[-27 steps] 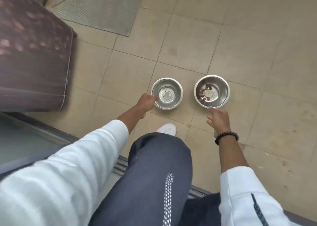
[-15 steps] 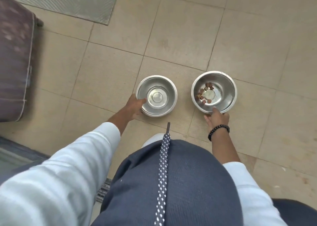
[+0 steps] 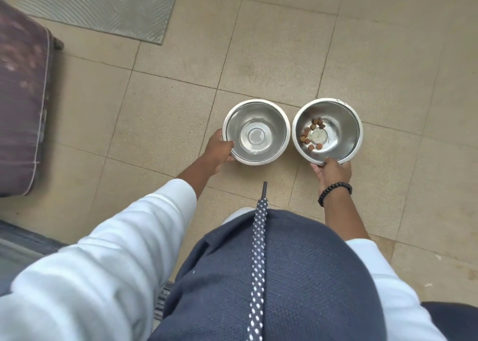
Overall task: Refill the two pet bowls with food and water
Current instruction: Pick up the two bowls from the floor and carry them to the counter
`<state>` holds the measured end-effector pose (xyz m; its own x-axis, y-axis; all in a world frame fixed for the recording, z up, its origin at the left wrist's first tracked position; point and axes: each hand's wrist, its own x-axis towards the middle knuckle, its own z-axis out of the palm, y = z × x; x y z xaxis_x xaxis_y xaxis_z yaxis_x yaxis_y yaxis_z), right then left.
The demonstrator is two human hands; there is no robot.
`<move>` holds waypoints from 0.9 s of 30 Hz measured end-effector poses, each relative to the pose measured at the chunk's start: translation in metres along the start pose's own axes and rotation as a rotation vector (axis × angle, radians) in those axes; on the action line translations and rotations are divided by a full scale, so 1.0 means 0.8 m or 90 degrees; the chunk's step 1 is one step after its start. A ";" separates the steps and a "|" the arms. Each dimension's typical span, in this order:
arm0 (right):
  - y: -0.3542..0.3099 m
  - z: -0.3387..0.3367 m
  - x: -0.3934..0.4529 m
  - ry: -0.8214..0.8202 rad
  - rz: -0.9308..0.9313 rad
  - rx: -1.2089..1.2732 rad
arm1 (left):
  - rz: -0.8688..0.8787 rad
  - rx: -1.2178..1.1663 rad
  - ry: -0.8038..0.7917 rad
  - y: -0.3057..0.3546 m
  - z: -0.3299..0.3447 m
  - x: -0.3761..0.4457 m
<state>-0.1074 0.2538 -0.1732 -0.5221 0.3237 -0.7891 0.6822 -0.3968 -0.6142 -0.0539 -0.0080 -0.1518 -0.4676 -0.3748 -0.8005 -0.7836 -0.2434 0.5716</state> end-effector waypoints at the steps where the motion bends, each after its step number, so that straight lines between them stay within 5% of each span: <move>1: -0.007 0.003 -0.003 -0.005 -0.007 0.003 | 0.005 -0.003 -0.004 0.010 0.001 -0.003; 10: -0.148 0.013 -0.158 -0.033 -0.052 0.001 | 0.053 -0.013 0.009 0.166 -0.032 -0.170; 27: -0.480 -0.143 -0.729 -0.049 -0.156 0.020 | 0.165 -0.006 -0.078 0.426 -0.135 -0.766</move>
<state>-0.0064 0.3153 0.5244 -0.7079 0.3478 -0.6147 0.5150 -0.3414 -0.7863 0.0100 0.0425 0.5528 -0.6982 -0.3144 -0.6432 -0.6279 -0.1628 0.7611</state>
